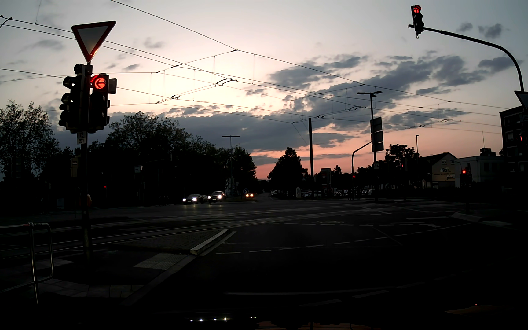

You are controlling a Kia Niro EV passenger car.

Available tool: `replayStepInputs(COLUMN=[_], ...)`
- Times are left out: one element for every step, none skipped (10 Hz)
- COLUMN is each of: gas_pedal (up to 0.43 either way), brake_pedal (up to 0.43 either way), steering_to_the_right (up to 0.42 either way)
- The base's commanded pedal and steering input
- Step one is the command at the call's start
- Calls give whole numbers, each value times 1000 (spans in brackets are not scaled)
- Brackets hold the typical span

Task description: Follow the waypoints while adhering to traffic rules and regulations

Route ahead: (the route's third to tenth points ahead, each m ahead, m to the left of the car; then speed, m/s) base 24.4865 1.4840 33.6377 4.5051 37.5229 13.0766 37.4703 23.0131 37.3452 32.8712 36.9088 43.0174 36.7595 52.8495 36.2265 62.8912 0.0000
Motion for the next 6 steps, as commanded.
replayStepInputs(gas_pedal=[0, 0, 0, 0, 0, 0], brake_pedal=[244, 244, 244, 244, 244, 244], steering_to_the_right=[27, 26, 27, 27, 26, 27])
